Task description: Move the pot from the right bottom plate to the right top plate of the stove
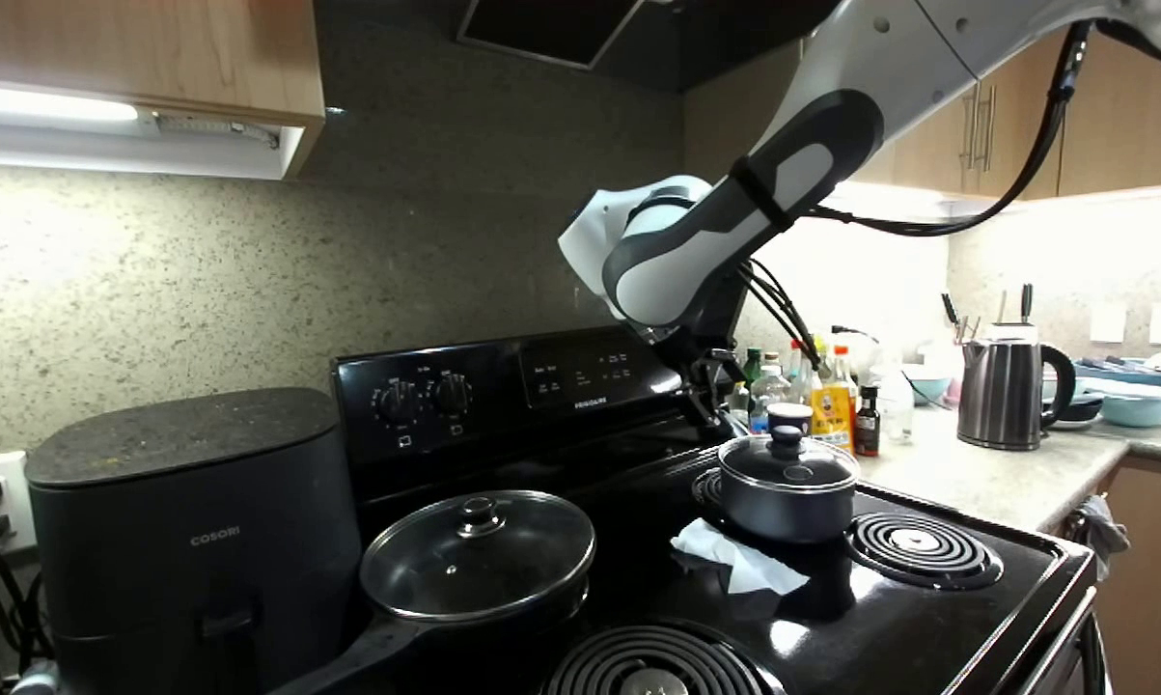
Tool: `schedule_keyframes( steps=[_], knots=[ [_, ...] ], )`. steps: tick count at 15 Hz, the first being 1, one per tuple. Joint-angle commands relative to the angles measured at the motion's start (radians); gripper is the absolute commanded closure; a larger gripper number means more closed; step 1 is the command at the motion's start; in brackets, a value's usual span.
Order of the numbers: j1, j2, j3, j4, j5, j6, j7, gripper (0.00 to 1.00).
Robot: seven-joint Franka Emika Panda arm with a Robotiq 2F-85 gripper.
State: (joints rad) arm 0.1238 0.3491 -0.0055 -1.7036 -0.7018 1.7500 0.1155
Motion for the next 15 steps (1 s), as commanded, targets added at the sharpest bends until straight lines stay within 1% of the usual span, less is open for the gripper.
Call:
schedule_keyframes(
  steps=[1,4,7,9,12,14,15],
  knots=[
    [-0.015,-0.024,0.019,-0.037,0.024,0.035,-0.016,0.00],
    [-0.018,-0.056,0.029,-0.116,0.098,0.028,-0.002,0.00],
    [-0.018,-0.078,0.040,-0.213,0.207,0.016,-0.013,0.00],
    [-0.017,-0.083,0.044,-0.259,0.266,0.020,-0.018,0.00],
    [-0.016,-0.091,0.046,-0.308,0.323,0.027,-0.008,0.00],
    [-0.022,-0.088,0.047,-0.330,0.360,0.048,-0.015,0.00],
    [-0.030,-0.078,0.041,-0.338,0.370,0.105,-0.007,0.00]
  ],
)
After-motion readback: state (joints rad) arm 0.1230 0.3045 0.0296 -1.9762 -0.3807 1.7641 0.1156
